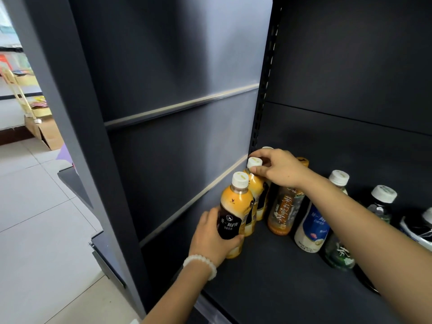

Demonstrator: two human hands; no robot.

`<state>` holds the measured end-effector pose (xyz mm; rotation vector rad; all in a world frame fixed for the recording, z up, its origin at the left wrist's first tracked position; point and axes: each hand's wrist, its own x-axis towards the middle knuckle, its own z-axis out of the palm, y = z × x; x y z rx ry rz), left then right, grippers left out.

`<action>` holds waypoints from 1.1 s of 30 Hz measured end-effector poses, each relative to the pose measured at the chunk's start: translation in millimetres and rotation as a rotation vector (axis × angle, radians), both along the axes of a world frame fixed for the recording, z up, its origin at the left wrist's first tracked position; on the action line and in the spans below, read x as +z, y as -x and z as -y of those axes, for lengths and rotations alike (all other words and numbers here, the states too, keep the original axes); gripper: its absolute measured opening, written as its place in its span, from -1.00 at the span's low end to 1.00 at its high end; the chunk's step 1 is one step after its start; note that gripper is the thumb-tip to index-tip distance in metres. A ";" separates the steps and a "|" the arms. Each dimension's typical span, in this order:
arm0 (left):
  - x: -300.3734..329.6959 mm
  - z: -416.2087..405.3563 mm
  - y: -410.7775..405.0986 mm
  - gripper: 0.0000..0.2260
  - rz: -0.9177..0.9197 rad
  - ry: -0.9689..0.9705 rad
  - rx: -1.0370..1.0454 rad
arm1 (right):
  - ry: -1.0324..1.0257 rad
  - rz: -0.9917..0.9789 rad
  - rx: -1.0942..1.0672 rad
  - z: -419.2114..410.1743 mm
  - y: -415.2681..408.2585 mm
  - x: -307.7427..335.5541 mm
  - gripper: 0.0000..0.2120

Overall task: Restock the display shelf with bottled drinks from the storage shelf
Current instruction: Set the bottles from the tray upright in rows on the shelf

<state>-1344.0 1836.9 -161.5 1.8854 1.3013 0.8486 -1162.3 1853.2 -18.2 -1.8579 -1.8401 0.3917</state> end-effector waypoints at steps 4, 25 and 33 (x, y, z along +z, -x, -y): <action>-3.6 -4.8 6.9 -0.50 0.032 0.029 -0.080 | -0.004 -0.018 0.004 -0.9 -0.6 -1.8 -0.62; 26.2 42.9 43.0 -0.44 -0.495 -0.224 -0.005 | -0.306 0.218 -0.151 64.6 22.0 -17.2 -0.67; 34.0 118.0 107.8 -0.27 -0.774 -0.387 0.010 | -0.393 0.371 -0.043 162.3 87.6 -39.7 -0.69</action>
